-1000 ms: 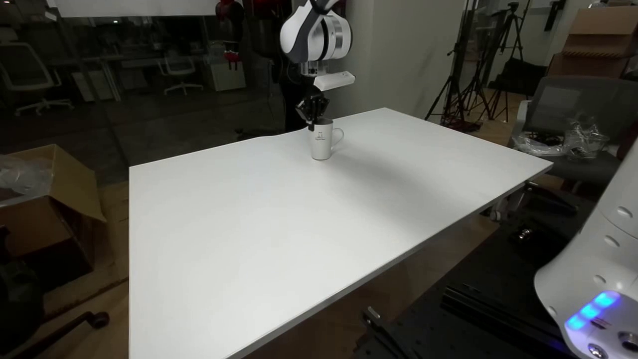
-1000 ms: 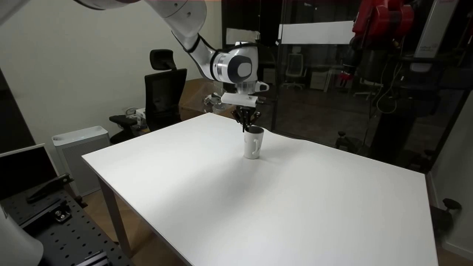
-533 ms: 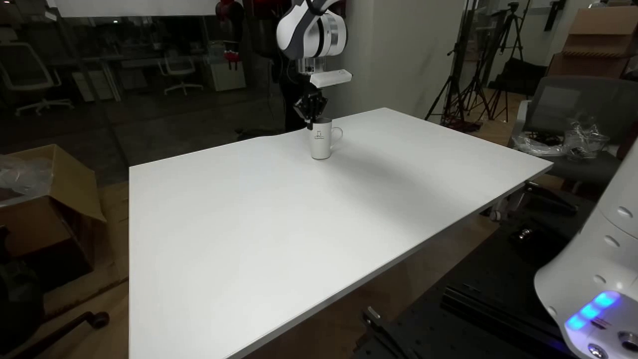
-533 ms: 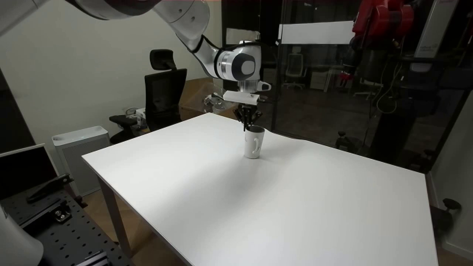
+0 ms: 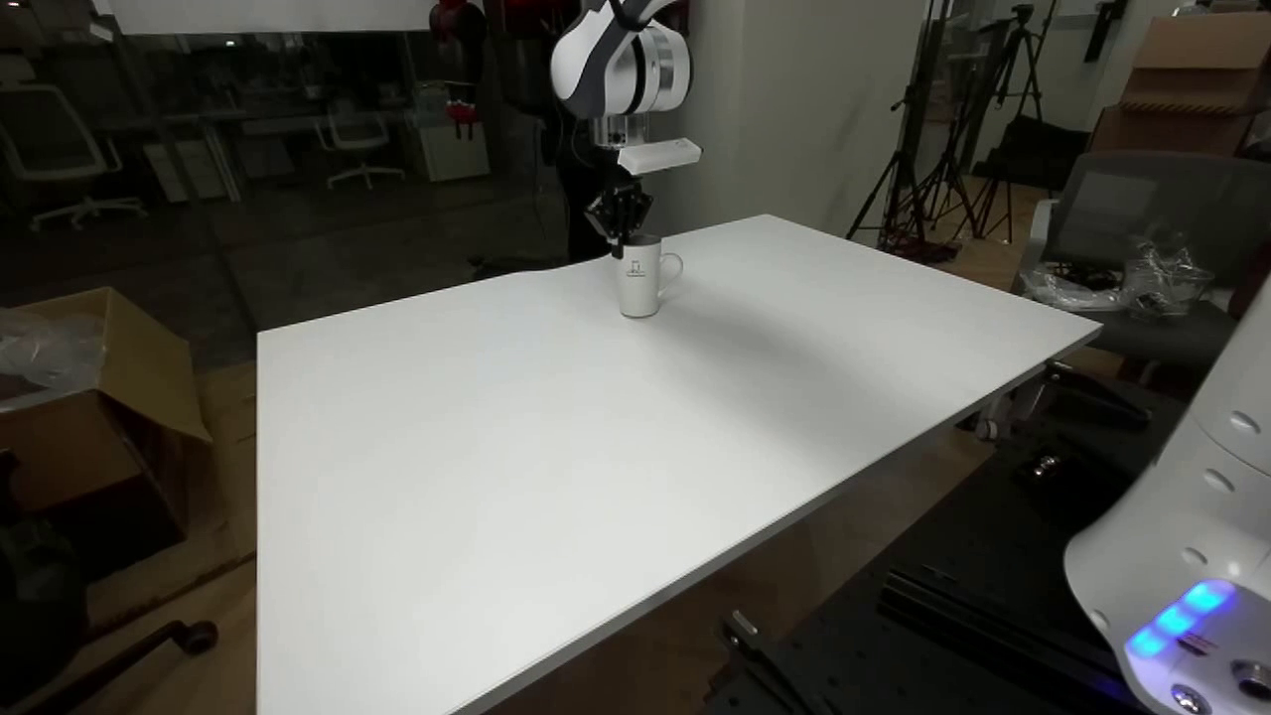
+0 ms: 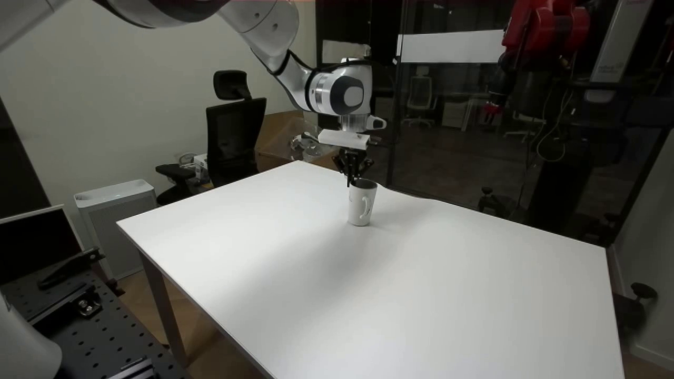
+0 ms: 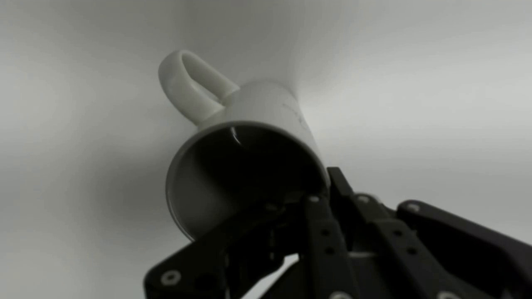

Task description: Move the cup away from you

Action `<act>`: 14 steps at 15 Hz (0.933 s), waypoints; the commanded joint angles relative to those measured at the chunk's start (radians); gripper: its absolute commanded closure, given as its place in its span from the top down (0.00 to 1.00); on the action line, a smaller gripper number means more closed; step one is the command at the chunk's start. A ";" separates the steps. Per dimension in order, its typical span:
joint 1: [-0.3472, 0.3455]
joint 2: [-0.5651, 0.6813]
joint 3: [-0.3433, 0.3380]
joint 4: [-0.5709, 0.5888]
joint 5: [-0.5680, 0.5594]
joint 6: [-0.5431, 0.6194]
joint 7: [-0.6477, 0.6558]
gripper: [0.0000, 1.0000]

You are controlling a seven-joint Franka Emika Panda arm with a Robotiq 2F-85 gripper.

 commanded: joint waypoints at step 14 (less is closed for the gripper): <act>-0.014 -0.011 0.029 -0.015 0.007 -0.012 -0.032 0.87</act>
